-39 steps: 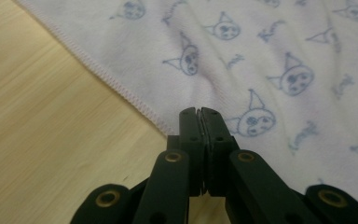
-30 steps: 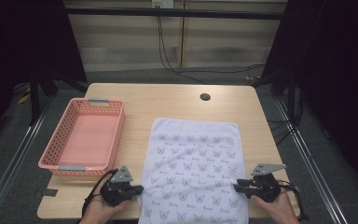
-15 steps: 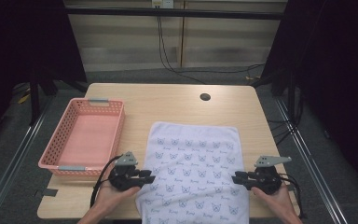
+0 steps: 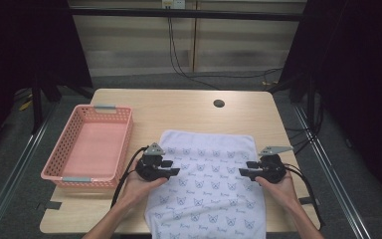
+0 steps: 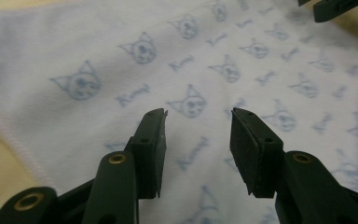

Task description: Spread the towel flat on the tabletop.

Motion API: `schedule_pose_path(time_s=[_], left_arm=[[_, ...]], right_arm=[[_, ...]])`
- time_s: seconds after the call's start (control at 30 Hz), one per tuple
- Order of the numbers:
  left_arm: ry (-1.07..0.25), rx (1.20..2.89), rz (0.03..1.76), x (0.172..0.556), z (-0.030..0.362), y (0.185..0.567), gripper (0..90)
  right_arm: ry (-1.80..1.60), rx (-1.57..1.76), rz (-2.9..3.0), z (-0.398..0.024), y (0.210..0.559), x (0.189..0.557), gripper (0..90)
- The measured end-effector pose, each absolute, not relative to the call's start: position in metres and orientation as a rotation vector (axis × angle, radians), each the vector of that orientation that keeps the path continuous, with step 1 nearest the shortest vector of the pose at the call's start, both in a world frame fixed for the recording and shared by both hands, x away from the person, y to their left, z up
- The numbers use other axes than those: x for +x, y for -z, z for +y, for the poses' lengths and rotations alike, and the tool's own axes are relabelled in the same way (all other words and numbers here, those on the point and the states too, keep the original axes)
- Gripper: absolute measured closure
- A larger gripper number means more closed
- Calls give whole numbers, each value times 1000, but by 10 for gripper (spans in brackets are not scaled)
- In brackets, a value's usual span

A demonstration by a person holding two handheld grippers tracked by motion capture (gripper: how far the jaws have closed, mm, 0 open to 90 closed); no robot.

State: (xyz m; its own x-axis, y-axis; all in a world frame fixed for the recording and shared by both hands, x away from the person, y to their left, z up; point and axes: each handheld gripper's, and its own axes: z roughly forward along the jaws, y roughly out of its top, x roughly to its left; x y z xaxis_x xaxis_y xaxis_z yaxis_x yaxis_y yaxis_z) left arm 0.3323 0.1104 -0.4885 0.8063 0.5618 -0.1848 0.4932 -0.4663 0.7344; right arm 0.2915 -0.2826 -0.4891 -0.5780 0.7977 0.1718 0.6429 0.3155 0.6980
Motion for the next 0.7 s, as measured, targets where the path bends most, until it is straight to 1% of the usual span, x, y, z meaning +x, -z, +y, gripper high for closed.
schedule_pose_path(time_s=[0.03, 0.07, 0.13, 0.17, 0.23, 0.33, 0.37, 0.47, 0.53, 0.57, 0.6, 0.67, 0.7], left_arm=[[-113, 2190, 788, 334, 109, 496, 566], [-126, 2213, 778, 333, 109, 500, 619], [-177, 2207, 785, 328, 112, 501, 714], [-166, 2206, 786, 327, 113, 501, 788], [-156, 2216, 771, 322, 115, 501, 858], [-109, 2227, 759, 313, 119, 500, 873], [-101, 2232, 748, 308, 121, 499, 872], [-12, 2226, 732, 291, 128, 499, 870], [-7, 2237, 711, 284, 128, 498, 862], [37, 2253, 711, 271, 130, 497, 859], [37, 2253, 711, 271, 130, 497, 855], [66, 2260, 681, 250, 132, 495, 822], [66, 2260, 681, 250, 132, 495, 788]], right_arm=[[-1072, 1311, 2397, -280, 495, 298, 601], [-1059, 1304, 2406, -278, 498, 299, 633], [-1029, 1274, 2411, -276, 498, 297, 758], [-1026, 1266, 2414, -276, 498, 297, 795], [-1030, 1262, 2415, -277, 499, 293, 865], [-1052, 1253, 2443, -278, 499, 280, 876], [-1057, 1257, 2453, -279, 498, 274, 877], [-1079, 1255, 2488, -283, 497, 257, 878], [-1048, 1229, 2536, -284, 495, 244, 876], [-1043, 1224, 2558, -284, 493, 237, 874], [-1052, 1224, 2581, -285, 493, 231, 872], [-1038, 1205, 2618, -284, 491, 220, 871], [-1042, 1202, 2631, -284, 491, 214, 871]])
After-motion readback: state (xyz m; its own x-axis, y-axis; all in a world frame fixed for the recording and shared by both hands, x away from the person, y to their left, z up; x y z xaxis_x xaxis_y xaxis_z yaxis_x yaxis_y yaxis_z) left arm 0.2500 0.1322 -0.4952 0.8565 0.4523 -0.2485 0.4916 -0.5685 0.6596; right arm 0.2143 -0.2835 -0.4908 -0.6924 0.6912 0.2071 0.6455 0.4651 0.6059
